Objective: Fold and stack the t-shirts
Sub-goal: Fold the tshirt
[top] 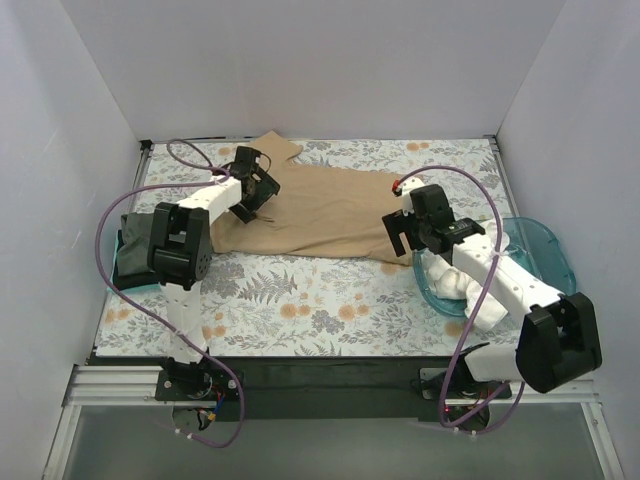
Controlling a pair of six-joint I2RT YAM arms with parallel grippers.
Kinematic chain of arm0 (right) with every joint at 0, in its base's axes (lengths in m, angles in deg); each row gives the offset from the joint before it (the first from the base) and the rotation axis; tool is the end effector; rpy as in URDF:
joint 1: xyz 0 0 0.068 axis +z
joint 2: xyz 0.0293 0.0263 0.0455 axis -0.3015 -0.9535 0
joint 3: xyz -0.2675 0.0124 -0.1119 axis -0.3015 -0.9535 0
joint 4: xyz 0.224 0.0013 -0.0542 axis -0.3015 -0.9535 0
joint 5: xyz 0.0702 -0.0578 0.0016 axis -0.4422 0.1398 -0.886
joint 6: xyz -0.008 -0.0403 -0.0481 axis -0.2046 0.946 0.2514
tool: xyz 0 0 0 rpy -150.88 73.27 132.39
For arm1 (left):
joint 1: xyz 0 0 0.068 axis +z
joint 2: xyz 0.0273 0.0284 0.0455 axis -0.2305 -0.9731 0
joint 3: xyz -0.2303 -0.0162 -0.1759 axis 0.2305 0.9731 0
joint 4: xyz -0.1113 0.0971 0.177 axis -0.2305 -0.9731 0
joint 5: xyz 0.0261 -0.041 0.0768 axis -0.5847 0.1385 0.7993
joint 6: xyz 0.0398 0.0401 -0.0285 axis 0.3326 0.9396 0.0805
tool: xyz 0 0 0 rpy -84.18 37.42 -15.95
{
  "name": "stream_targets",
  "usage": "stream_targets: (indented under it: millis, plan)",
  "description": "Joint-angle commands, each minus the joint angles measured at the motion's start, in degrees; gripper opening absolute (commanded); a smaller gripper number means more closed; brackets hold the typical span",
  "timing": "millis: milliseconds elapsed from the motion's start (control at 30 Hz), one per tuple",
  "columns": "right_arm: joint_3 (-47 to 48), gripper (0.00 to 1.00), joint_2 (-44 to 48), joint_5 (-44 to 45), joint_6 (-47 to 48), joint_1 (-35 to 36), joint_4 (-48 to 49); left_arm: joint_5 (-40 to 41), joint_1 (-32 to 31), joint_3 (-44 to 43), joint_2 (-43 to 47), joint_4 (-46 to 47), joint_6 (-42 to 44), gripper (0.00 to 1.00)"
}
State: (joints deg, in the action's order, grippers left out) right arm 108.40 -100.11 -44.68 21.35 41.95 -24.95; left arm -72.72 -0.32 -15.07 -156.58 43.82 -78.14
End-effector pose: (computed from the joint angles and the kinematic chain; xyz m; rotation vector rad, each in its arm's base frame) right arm 0.2420 0.0981 0.2802 -0.5038 2.2676 -0.0937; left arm 0.4142 -0.0921 0.1989 -1.7689 2.0081 -0.4306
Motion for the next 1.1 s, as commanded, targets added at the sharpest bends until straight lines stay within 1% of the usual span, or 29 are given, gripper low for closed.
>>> stream_targets:
  millis: [0,100,200,300,367,433,467,500,533,600,633,667,767,900,967,1000,1067]
  plan:
    - [-1.6,0.98,3.7,1.7,-2.2,-0.1,4.0,-2.7,-0.8,-7.6,-3.2,3.3,0.6,0.91]
    - [-2.4,0.98,4.8,4.0,-2.2,-0.1,4.0,-4.5,-1.0,-13.0,-7.1,3.1,1.1,0.91]
    - [-2.5,0.98,4.9,4.5,-2.9,-0.1,3.9,-3.7,-1.2,-17.1,-8.8,2.0,1.8,0.91]
    - [-2.2,0.98,4.7,4.9,-4.9,-0.1,3.9,-1.7,-1.3,-18.5,-7.5,-0.6,2.7,0.91]
    - [-1.7,0.98,4.7,3.6,-6.8,-0.1,4.0,0.0,-1.3,-16.5,-5.3,-0.7,3.9,0.91]
    - [-0.7,0.98,4.7,-1.3,-9.6,0.0,4.6,0.9,-1.3,-13.0,-1.6,-0.7,4.7,0.91]
    - [-0.6,0.98,4.7,-4.0,-10.2,-0.1,5.4,1.3,-1.3,-11.3,-0.3,-0.8,5.0,0.91]
    - [-0.7,0.98,4.5,-10.2,-10.9,-0.1,7.3,1.7,-1.3,-9.4,1.7,-1.0,5.0,0.91]
    - [-1.0,0.98,4.5,-13.0,-12.2,0.0,8.6,2.1,-1.3,-4.5,5.1,-0.9,4.8,0.92]
    - [-1.8,0.98,3.5,-19.2,-14.3,0.5,11.0,4.3,-1.4,0.3,9.1,-0.1,4.2,0.92]
    - [-2.4,0.98,2.9,-20.4,-16.2,1.4,12.4,5.1,-1.4,3.0,12.5,0.1,3.9,0.92]
    - [-2.6,0.98,2.2,-21.0,-16.9,2.0,12.9,6.2,-1.4,7.1,13.8,0.1,3.5,0.92]
    - [-2.2,0.98,-1.7,-18.6,-20.1,5.4,13.1,8.0,-1.3,13.3,17.3,1.8,3.0,0.93]
    - [-1.3,0.98,-7.5,-10.9,-24.2,8.9,13.3,9.0,-0.9,15.4,16.5,1.8,2.4,0.94]
    - [-0.6,0.98,-9.7,-8.7,-25.8,9.1,13.1,8.9,0.1,15.9,15.0,1.9,1.8,0.94]
    - [-0.3,0.98,-11.5,-5.3,-26.4,9.1,13.1,8.7,0.5,15.8,14.5,1.9,1.8,0.94]
    - [0.3,0.98,-13.2,-1.8,-27.6,9.1,13.1,8.3,1.4,15.8,13.6,1.9,1.7,0.94]
